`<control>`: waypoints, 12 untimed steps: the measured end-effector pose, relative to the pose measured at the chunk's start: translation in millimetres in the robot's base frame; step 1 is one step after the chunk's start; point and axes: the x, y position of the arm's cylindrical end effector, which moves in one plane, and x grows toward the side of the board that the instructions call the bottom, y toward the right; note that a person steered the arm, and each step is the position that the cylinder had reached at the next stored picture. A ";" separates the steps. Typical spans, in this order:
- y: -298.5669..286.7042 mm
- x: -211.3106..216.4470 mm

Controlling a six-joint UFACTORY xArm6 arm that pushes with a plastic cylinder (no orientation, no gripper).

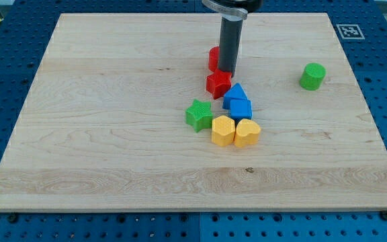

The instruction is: Place the red circle to the top of the red star

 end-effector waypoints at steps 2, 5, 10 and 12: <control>51.5 -27.0; -14.2 15.5; 54.0 -3.3; -0.9 -38.3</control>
